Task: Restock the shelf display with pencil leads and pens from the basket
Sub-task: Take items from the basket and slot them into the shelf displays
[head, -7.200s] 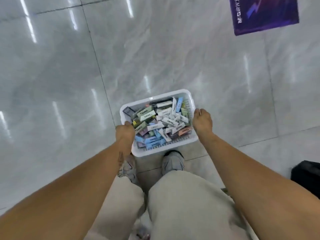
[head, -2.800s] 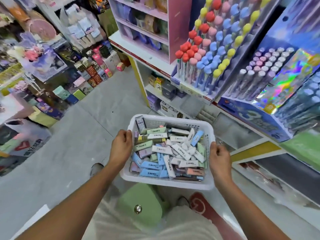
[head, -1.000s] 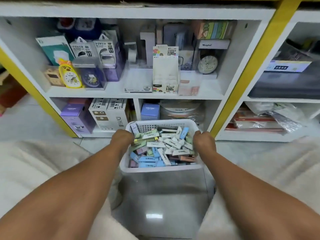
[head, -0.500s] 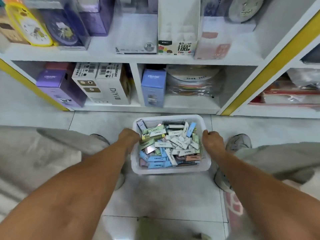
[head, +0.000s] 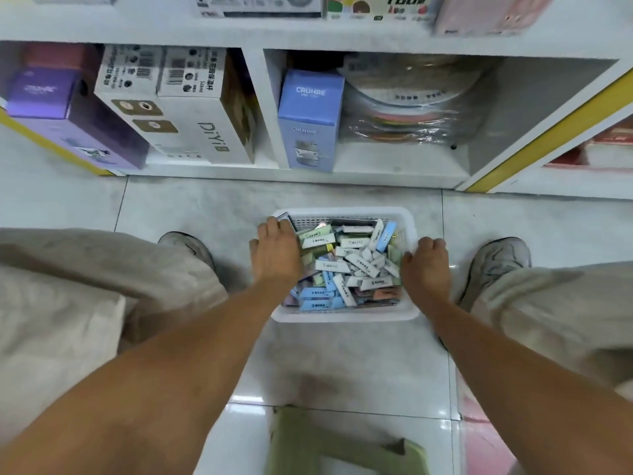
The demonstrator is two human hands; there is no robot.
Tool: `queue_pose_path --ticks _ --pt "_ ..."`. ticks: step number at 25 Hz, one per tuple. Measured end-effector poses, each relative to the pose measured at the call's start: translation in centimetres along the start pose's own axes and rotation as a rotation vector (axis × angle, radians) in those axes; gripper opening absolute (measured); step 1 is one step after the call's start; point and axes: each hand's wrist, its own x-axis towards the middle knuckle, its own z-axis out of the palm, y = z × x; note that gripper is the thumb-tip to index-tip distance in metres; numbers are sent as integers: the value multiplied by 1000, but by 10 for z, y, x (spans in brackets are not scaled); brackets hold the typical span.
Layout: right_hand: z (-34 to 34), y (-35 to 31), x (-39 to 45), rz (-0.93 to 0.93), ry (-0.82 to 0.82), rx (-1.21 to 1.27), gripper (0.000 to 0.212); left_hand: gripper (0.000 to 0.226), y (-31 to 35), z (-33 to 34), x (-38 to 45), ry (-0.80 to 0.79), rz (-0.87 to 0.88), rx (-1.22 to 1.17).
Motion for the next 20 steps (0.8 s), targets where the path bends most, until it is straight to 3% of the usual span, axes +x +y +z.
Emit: queue_pose_path --ticks 1,3,5,9,12,14,17,20 --pt "0 -3 -8 -122 78 -38 28 54 6 3 -2 -18 148 12" --pt "6 -9 -17 -260 20 -67 38 57 19 8 -4 -161 296 -30" --pt "17 -12 -22 -253 -91 -71 48 74 27 15 0 -270 336 -24" --pt "35 -11 -25 -329 -61 -107 56 116 34 19 21 -384 320 104" --pt "41 -13 -23 -360 -80 -58 55 112 33 21 38 -456 326 227" --pt "46 -12 -25 -389 -8 -6 52 114 33 26 44 -503 344 229" --pt "51 -5 -29 -434 104 26 48 122 33 32 50 -499 294 135" --pt "54 -5 -26 -421 113 17 51 117 30 33 58 -548 276 36"
